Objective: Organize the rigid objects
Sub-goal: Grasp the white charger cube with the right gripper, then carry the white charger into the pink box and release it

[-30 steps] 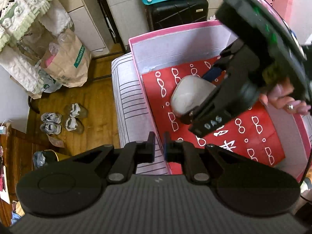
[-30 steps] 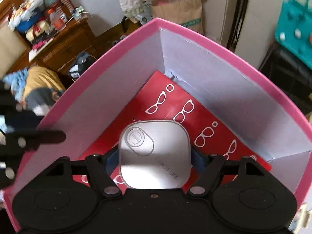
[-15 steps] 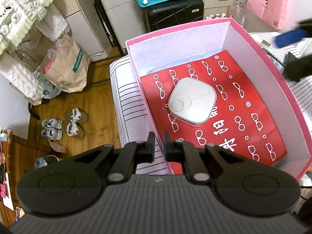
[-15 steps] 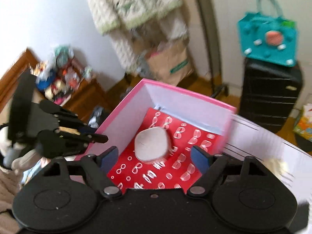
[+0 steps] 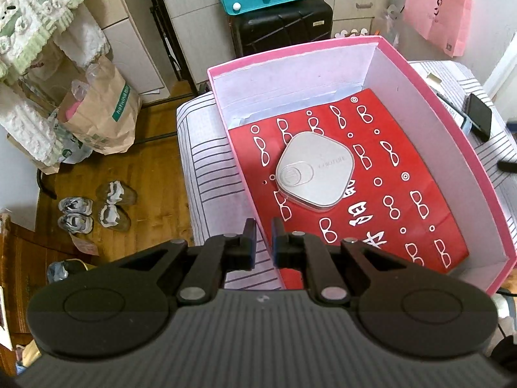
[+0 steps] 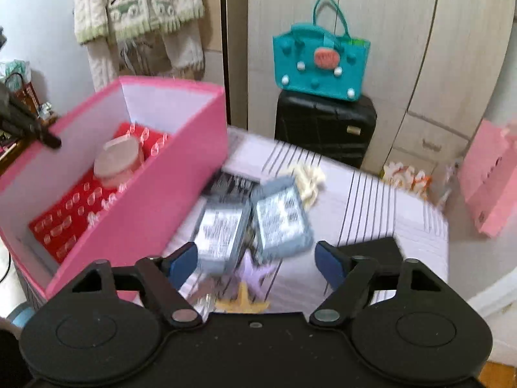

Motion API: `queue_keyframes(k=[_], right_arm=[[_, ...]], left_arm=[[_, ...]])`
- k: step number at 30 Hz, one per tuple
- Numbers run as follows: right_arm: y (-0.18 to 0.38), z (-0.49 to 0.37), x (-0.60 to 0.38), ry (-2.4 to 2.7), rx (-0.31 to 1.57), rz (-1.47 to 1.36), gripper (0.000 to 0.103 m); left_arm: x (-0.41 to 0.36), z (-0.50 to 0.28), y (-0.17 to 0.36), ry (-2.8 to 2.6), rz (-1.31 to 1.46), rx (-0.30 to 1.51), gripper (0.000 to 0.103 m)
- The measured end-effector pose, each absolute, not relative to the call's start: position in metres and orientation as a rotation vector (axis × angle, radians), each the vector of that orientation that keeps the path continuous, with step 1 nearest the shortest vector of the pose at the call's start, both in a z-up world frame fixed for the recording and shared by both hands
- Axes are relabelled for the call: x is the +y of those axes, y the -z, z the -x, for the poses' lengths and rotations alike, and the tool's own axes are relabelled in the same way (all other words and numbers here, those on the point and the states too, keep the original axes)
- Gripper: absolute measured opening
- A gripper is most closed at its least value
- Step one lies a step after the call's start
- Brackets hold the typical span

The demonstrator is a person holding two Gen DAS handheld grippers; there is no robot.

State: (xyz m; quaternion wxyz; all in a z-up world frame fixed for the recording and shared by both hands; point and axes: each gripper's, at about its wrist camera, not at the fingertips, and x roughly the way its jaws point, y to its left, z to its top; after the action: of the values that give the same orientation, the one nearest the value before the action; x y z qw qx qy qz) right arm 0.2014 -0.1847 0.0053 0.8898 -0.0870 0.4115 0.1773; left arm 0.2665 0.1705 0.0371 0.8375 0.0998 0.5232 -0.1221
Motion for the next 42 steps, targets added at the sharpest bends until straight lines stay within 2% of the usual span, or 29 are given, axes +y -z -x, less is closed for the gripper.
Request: queue_keyframes(k=[5, 11, 14, 22, 27, 36, 42], right_arm=[[0.018, -0.198, -0.186, -0.428, 1.007, 0.07, 0.066], [0.044, -0.18, -0.171, -0.45, 1.156, 0.097, 0.063], [0.054, -0.179, -0.171, -0.455, 1.189, 0.056, 0.057], [0.057, -0.183, -0.167, -0.439, 1.142, 0.077, 0.054], [0.054, -0.192, -0.164, -0.452, 1.181, 0.124, 0.05], [0.008, -0.194, -0.165, -0.433, 1.108, 0.211, 0.049], [-0.06, -0.2, -0.155, -0.496, 0.93, 0.161, 0.049]], left_arm=[[0.173, -0.263, -0.037, 0.254, -0.198, 1.098, 0.009], [0.17, -0.263, -0.037, 0.243, -0.201, 1.09, 0.009], [0.17, -0.262, -0.037, 0.238, -0.202, 1.091, 0.009], [0.165, -0.261, -0.038, 0.232, -0.245, 1.091, 0.008], [0.16, -0.259, -0.038, 0.226, -0.284, 1.092, 0.008], [0.164, -0.265, -0.039, 0.24, -0.251, 1.119, 0.008], [0.166, -0.265, -0.039, 0.251, -0.241, 1.12, 0.009]])
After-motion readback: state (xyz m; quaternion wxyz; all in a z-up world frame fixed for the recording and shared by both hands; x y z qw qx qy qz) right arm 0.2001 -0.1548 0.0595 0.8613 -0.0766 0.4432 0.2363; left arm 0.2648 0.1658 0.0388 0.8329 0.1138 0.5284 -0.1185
